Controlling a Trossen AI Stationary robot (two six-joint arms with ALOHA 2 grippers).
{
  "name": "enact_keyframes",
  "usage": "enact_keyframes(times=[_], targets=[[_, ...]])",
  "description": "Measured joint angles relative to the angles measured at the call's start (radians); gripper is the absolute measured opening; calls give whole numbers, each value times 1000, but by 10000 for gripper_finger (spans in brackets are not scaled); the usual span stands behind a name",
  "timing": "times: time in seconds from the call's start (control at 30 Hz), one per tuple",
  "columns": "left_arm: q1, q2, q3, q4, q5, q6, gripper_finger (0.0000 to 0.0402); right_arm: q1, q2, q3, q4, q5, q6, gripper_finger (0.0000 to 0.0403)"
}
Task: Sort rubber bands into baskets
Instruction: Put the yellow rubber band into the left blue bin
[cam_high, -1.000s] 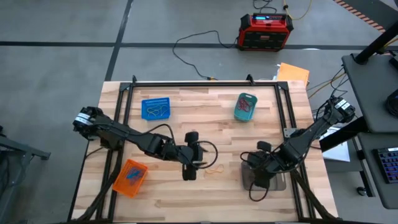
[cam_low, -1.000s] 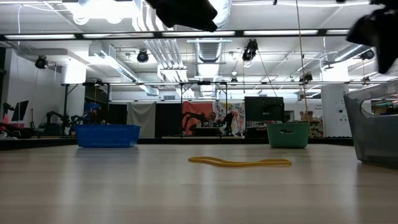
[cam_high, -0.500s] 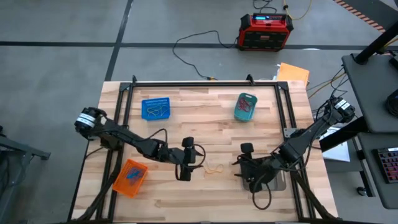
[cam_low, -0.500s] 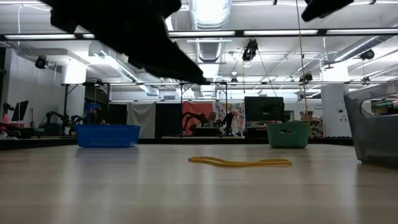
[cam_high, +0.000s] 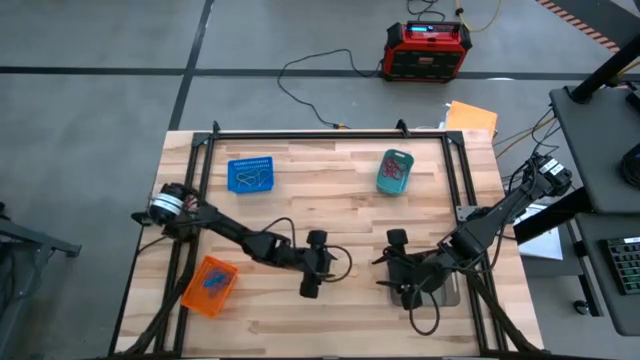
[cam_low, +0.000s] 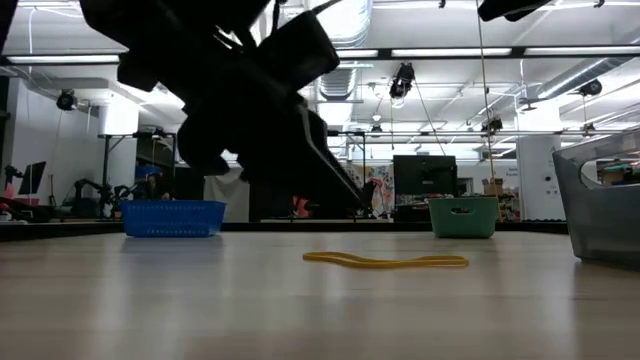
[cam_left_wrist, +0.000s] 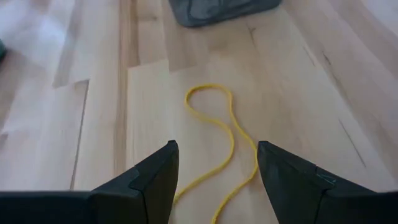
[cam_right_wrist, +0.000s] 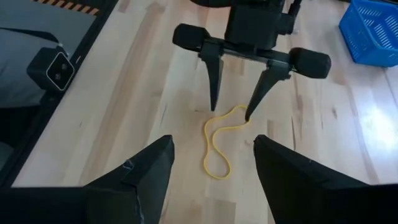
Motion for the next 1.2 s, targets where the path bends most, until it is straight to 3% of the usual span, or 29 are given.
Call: enact_keyframes(times=[0.2, 0.47, 0.83, 0.97, 1.2], targets=[[14, 26, 15, 2, 78, 5, 201, 0, -1, 0, -10, 0, 0, 243], [34, 63, 15, -4, 104, 37, 201, 0, -6, 0, -13, 0, 3, 273], [59, 118, 19, 15, 183, 36, 196, -4, -17, 0, -18, 0, 3, 283], [59, 127, 19, 14, 189, 48, 158, -8, -22, 0, -18, 0, 2, 286], [59, 130, 19, 9, 186, 54, 13, -11, -22, 0, -18, 0, -7, 286]])
